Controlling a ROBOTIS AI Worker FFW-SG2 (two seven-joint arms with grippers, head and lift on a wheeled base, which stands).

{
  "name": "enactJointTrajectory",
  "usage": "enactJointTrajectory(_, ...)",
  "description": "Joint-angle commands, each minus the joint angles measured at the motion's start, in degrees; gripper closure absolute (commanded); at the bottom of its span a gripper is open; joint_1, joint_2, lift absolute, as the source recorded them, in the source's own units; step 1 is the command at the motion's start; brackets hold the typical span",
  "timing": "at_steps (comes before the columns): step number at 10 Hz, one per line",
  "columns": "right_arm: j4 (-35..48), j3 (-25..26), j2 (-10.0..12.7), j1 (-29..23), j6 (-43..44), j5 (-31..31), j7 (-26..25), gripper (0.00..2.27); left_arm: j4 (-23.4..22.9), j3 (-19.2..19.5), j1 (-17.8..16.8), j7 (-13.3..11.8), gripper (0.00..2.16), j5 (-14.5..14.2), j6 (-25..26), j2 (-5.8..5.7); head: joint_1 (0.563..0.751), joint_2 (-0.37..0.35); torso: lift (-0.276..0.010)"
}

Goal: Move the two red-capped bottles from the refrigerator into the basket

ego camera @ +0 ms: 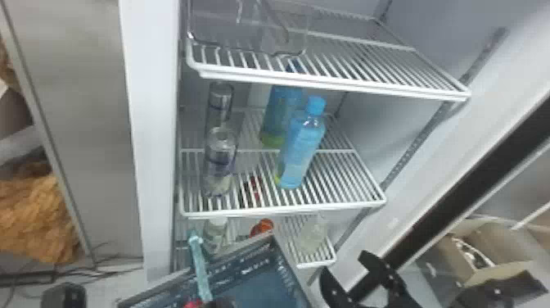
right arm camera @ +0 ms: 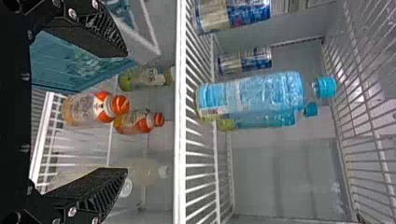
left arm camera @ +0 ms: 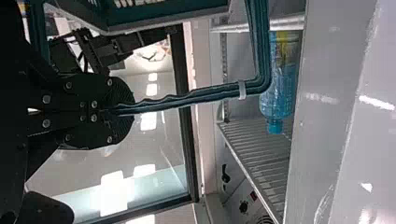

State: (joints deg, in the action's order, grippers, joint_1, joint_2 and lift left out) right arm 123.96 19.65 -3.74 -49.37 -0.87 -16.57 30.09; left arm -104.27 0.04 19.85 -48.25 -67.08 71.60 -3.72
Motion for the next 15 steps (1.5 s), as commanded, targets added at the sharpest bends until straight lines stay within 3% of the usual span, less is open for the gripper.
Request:
enactJointTrajectory(1,0.3,-0.2,0.0,-0.5,0.4,0.6,-0.5,0.15,0.0,0.1,0.3,0.0,1.18,0.1,0.1,0.03,0.695,-0.350,0.000)
enactJointTrajectory(8,2.4,2.7,2.5,-2.5,1.2,3.2,-3.2,0.15,0.1,0.1,0.4,0.0,1.18,0.2,0.1,0.03,0.695,-0.350,0.000)
enactJointTrajectory(15,2.0,3.0,2.7,-2.5,1.2,3.2,-3.5,0.15,0.0,0.1,0.4,0.0,1.18,0.5,0.4,-0.06,0.695,-0.350,0.000)
